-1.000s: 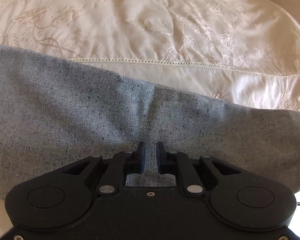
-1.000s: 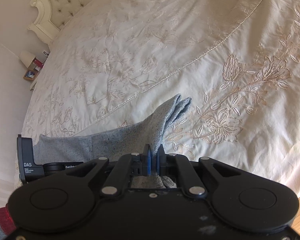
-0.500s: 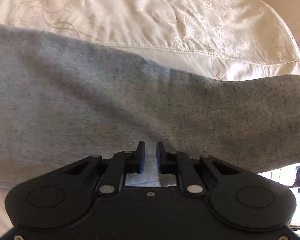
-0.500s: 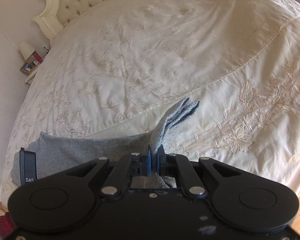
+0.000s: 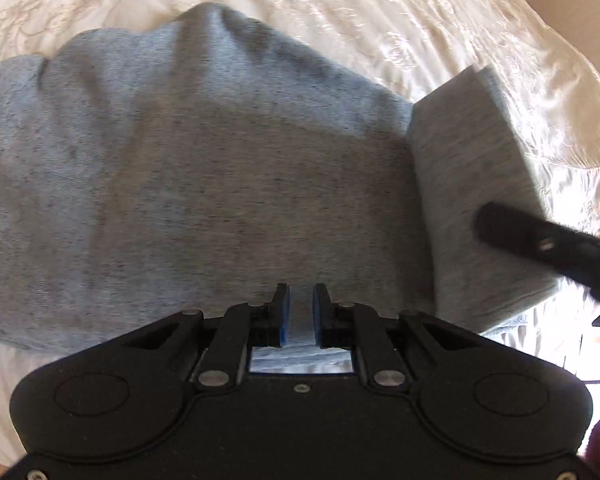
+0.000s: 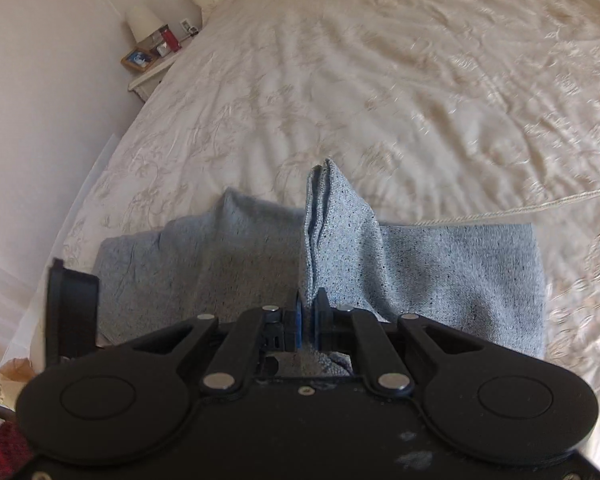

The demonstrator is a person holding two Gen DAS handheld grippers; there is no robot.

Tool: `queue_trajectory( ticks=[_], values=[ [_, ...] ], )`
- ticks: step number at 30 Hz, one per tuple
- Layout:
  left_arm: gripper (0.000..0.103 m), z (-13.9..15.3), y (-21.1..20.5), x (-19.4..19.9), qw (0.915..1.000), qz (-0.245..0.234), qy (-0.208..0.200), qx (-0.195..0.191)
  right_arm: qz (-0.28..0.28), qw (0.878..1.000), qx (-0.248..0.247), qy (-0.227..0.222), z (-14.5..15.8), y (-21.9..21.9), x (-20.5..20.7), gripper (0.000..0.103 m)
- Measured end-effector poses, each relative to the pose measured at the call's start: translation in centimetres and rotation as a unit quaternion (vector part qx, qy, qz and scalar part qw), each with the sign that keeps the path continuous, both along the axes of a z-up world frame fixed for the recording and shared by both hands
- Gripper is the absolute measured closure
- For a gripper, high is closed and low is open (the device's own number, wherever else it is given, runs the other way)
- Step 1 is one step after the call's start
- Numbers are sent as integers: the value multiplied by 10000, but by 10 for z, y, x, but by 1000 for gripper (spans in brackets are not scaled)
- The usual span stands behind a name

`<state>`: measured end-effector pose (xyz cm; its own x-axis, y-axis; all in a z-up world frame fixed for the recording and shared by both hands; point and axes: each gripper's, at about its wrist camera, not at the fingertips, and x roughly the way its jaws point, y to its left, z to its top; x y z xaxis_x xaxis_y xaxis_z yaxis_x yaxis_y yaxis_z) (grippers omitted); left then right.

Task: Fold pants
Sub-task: 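Fold the held hem over onto the trousers and open the right gripper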

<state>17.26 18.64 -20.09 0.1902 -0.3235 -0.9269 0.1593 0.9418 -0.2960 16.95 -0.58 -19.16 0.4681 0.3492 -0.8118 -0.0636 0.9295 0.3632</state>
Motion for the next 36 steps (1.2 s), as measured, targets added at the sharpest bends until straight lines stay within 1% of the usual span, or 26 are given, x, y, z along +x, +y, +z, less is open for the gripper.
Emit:
queue_trajectory(
  ticks=[2,3,4,5,7,10,11,13,15,16,17,20,22,23,24,25,26,27,28,30,31,33,36],
  values=[
    [86,2,15,1,10000,-18,-20,57,183,9991,-339,153,-27,31,4,94],
    [86,3,21,2,10000,-27,-31,66,260,9986,-414,178,-36,40,4,89],
    [86,5,24,3,10000,-48,-49,63,302,9982,-495,145,-41,47,2,86],
    [86,8,26,2,9999,-86,-78,44,348,9979,-547,96,-41,51,1,85],
    [86,12,26,4,9998,-177,-135,-9,409,9983,-408,-53,-31,50,-4,83],
    [86,19,16,11,9993,-269,-252,-112,243,9992,10,-307,-7,29,-16,78],
    [86,22,11,15,9990,-268,-307,-156,105,9992,79,-369,2,21,-22,77],
    [86,28,4,20,9985,-261,-376,-286,-212,9991,102,-352,10,-3,-33,77],
    [86,32,-5,24,9980,-256,-419,-397,-586,9981,50,-156,9,-28,-44,76],
    [86,34,-9,25,9977,-288,-426,-440,-738,9973,21,-40,6,-42,-51,74],
    [86,34,-17,26,9973,-370,-411,-476,-858,9963,-45,56,2,-54,-58,74],
    [86,35,-33,24,9965,-591,-367,-474,-986,9935,-448,350,-11,-79,-83,74],
    [85,34,-44,19,9954,-771,-319,-465,-974,9922,-526,565,-23,-88,-96,74],
    [84,30,-53,17,9948,-887,-291,-416,-969,9918,-554,628,-27,-90,-100,74],
    [83,26,-58,15,9937,-1046,-277,-283,-960,9916,-580,651,-31,-92,-103,75],
    [76,19,-63,12,9921,-1226,-275,-13,-945,9916,-581,668,-35,-93,-106,77],
    [76,7,-67,8,9874,-1475,-263,514,-938,9916,-562,692,-39,-93,-108,77],
    [76,-5,-68,6,9824,-1604,-254,922,-937,9916,-533,713,-42,-93,-108,77],
    [76,-13,-64,5,9813,-1604,-236,1039,-927,9918,-503,722,-45,-92,-106,77],
    [76,-17,-52,10,9878,-1351,-112,768,-811,9929,-442,744,-53,-88,-101,77],
    [77,-16,-49,13,9899,-1227,-12,705,-749,9935,-424,739,-56,-85,-97,77],
    [80,-15,-47,19,9917,-1071,97,711,-715,9936,-424,766,-61,-82,-93,77],
    [81,-14,-52,21,9902,-1101,101,854,-652,9952,-370,624,-65,-80,-88,77]
  ],
)
